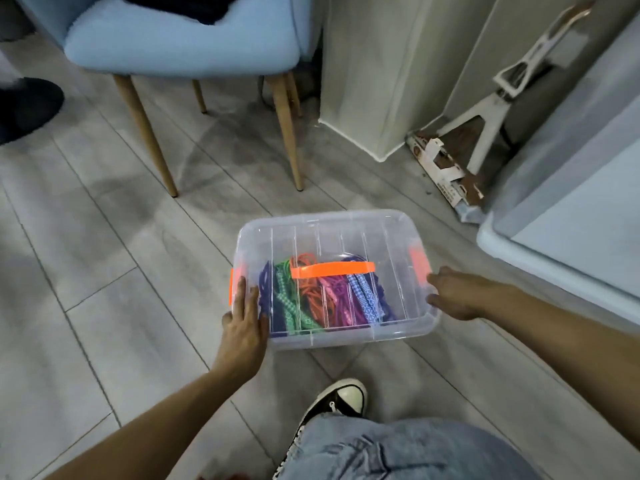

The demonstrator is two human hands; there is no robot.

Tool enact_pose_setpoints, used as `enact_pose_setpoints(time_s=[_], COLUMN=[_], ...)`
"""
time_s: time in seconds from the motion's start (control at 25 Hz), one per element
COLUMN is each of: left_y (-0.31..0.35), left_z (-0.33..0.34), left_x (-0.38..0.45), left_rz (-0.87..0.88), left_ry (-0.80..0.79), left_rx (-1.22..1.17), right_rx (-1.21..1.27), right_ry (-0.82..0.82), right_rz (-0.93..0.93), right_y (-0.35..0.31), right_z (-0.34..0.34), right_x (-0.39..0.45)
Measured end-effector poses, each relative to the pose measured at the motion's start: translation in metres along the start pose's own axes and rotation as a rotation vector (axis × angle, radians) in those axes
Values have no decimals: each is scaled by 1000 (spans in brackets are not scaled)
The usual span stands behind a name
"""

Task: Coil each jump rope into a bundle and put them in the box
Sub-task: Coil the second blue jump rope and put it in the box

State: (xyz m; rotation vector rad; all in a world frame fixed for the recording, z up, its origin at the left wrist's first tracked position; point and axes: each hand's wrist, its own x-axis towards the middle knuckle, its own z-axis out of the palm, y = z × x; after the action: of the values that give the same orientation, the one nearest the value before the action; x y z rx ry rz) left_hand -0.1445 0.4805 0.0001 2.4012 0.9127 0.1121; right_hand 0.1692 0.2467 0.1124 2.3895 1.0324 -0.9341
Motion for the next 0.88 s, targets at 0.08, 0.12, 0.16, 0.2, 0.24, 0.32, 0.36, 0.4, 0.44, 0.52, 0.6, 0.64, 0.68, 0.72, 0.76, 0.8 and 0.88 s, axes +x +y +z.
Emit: enact_pose_setpoints(time_s=[0.08,0.12,0.16,0.2,0.24,0.32,0.36,0.4,0.44,0.52,0.6,0.64,0.68,0.72,0.76,0.8,0.88], left_y=[23,34,48,62,75,94,100,107,112,117,128,138,150,163,176,189,216], left_z=[14,24,32,39,44,52,54,58,60,64,64,66,69,76,84,95,116], left_x=[15,22,28,34,38,41,40,40,39,38,40,42,44,45,46,47,45], left_rz=[97,161,217,256,250,33,-164,-361,-511,-605,-567,-543,-522,-502,-481,-451,-390], left_ry=[7,8,9,-8,-18,48,104,130,107,-4,-60,-87,-118,-150,-178,-199,-233], left_rx=[29,53,59,51,13,-163,-300,-478,-662,-839,-837,-838,-843,-836,-825,-812,-805], right_rx=[148,213,303,446,627,1073,1330,1554,1726,1879,1944,1967,1991,2011,2029,2045,2081], right_ry=[164,233,298,368,427,537,574,571,550,493,509,535,572,611,652,694,790], right_rz=[12,40,75,124,194,329,383,422,419,376,362,386,417,458,507,561,665], right_y=[42,62,78,93,101,107,107,105,105,107,114,119,125,132,139,146,160], right_z=[34,53,71,89,103,128,139,149,157,172,187,194,202,211,221,231,254], right_x=[-13,-19,-24,-28,-31,-32,-32,-35,-37,-40,-45,-50,-55,-63,-71,-80,-99])
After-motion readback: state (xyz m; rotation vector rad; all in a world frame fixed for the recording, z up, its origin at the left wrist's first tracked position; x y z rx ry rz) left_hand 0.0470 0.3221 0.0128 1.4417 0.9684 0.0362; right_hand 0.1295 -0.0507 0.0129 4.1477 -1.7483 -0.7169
